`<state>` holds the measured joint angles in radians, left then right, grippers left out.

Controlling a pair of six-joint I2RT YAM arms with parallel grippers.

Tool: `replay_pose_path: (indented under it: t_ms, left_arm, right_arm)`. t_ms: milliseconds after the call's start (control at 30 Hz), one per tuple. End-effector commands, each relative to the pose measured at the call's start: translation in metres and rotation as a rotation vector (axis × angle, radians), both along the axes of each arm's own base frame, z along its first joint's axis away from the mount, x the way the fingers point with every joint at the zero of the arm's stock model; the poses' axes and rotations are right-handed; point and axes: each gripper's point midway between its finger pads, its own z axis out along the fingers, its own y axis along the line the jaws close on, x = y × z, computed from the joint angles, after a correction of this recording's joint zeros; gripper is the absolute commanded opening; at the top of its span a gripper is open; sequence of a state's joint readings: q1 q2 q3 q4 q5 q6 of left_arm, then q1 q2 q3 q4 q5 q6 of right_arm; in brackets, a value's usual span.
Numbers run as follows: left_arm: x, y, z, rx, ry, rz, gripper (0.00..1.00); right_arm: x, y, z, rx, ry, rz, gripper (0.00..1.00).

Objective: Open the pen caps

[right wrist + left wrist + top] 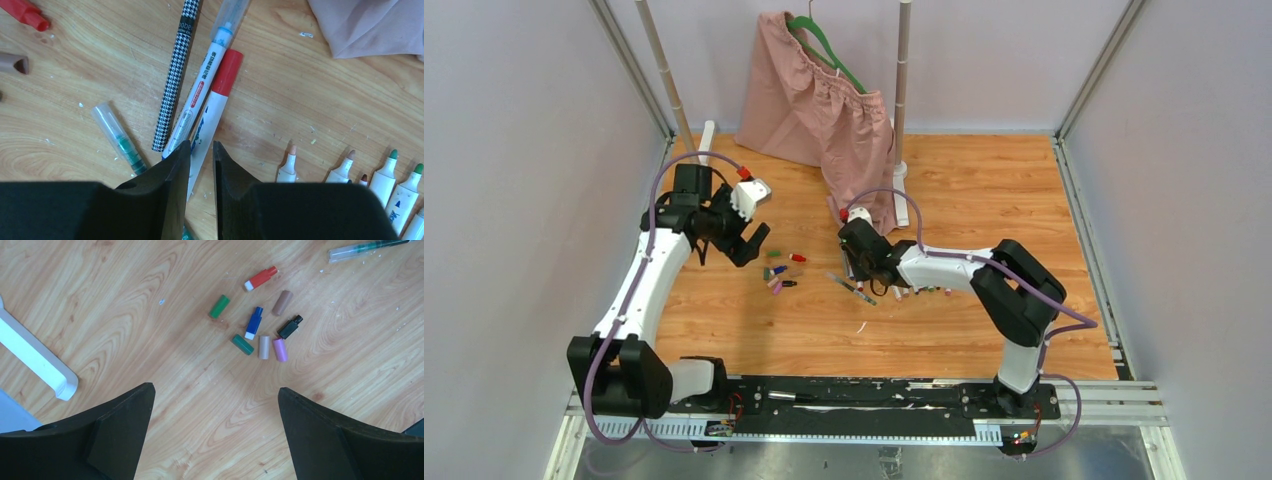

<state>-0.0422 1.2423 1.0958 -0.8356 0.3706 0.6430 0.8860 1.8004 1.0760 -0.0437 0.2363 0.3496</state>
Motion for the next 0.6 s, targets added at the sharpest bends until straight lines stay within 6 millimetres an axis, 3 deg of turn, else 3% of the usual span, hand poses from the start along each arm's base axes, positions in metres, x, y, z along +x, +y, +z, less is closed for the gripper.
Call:
replay_pose_path:
  t_ms: [0,233,300,367,567]
  left_arm:
    - [-0.001,0.002,0.013,-0.002,-0.024,0.017,1.00]
    - [0.000,0.001,0.013,-0.006,-0.019,0.024,1.00]
    - [-0.001,0.000,0.014,-0.011,-0.016,0.015,1.00]
    - [-0.003,-0.004,0.015,-0.027,-0.017,-0.010,1.00]
    - [-0.012,-0.028,0.025,-0.124,-0.044,-0.135,1.00]
  right_arm:
    - [0.000,-0.004,-0.015,-0.043,0.010,-0.008,0.27]
    - [-0.003,-0.007,-0.029,-0.071,0.031,-0.007,0.28]
    - [-0.004,-0.010,-0.031,-0.077,0.033,-0.007,0.19]
    - [-0.004,-0.013,-0.025,-0.073,0.023,-0.013,0.02]
    - [-0.006,-0.027,0.013,-0.021,-0.017,-0.023,0.00]
